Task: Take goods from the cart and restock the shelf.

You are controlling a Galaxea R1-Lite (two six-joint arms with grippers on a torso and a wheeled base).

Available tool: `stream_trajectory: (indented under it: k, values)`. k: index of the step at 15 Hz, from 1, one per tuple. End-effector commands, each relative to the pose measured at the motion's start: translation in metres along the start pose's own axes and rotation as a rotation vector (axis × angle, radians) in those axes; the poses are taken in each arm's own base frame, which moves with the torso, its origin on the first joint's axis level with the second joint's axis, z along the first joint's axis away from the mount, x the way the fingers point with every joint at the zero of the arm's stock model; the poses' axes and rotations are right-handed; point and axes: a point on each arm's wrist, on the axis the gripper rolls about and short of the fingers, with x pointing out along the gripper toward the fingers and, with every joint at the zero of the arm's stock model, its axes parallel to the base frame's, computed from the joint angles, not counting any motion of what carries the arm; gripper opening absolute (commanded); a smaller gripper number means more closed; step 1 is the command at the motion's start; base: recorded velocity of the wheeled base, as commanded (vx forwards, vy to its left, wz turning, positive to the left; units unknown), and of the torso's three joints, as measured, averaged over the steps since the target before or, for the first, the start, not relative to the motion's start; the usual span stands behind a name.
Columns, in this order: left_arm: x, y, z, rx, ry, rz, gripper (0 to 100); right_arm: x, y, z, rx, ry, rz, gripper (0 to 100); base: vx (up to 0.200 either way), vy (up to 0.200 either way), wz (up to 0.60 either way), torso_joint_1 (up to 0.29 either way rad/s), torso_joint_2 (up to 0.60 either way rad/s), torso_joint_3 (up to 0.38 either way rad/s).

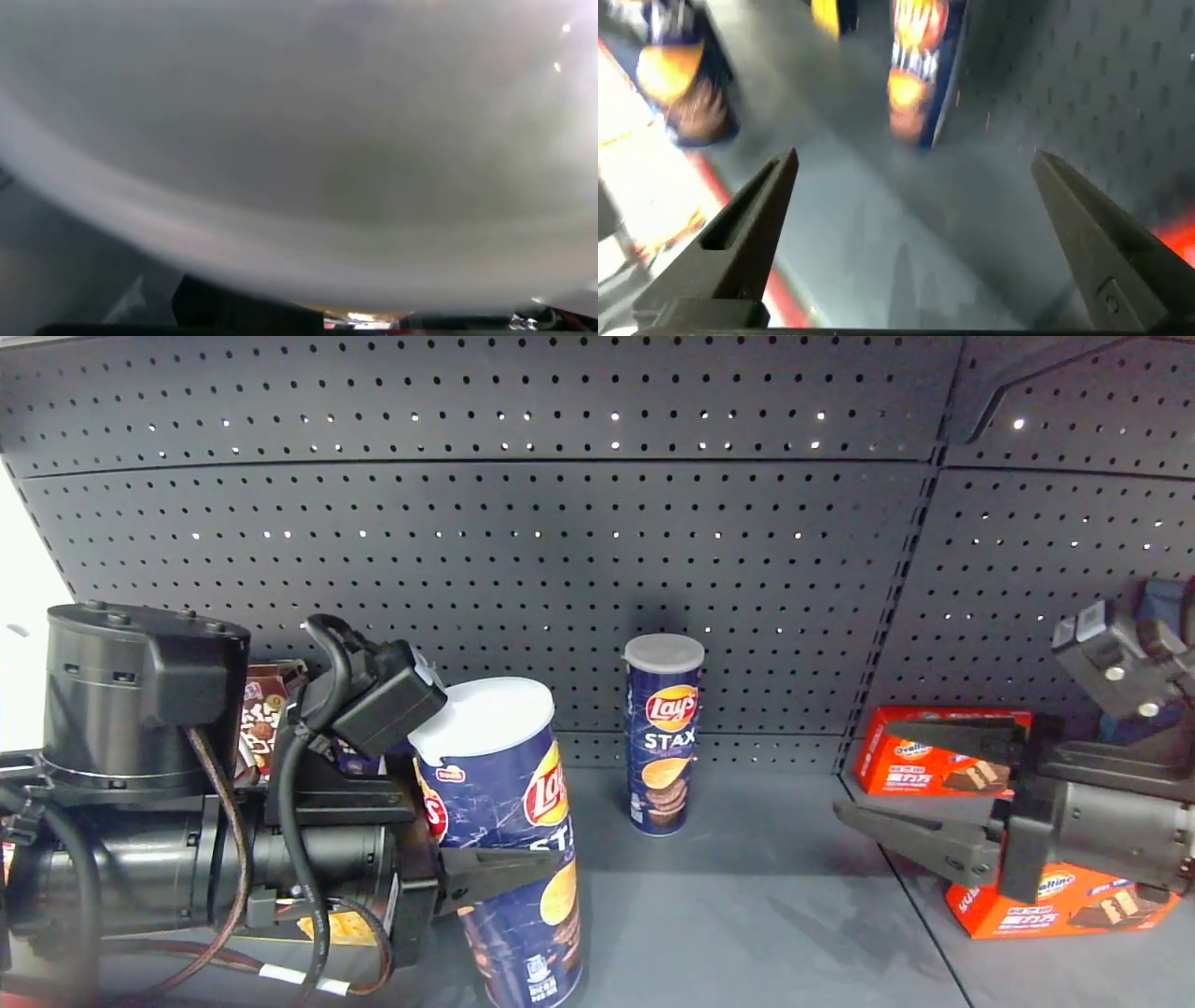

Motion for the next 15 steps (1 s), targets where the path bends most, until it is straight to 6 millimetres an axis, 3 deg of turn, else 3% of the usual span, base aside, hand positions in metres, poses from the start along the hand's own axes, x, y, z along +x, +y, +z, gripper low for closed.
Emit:
stream_trajectory:
  k: [1,7,15]
  values:
    - [0.000,0.000,0.000,-0.001,0.000,0.002,0,0.043,-0.009,-0.014,0.004,0.023,0.007,100,0.000,0.000,0.00,0.000,0.00,0.000]
    - [-0.004,0.009,-0.002,-0.017,-0.002,0.038,0,0.091,-0.010,-0.033,-0.007,-0.013,0.080,100,0.000,0.000,0.00,0.000,0.00,0.000]
    - [-0.003,0.010,-0.001,-0.017,-0.002,0.040,0,0.113,-0.014,-0.045,-0.004,0.005,0.131,100,0.000,0.000,0.00,0.000,0.00,0.000]
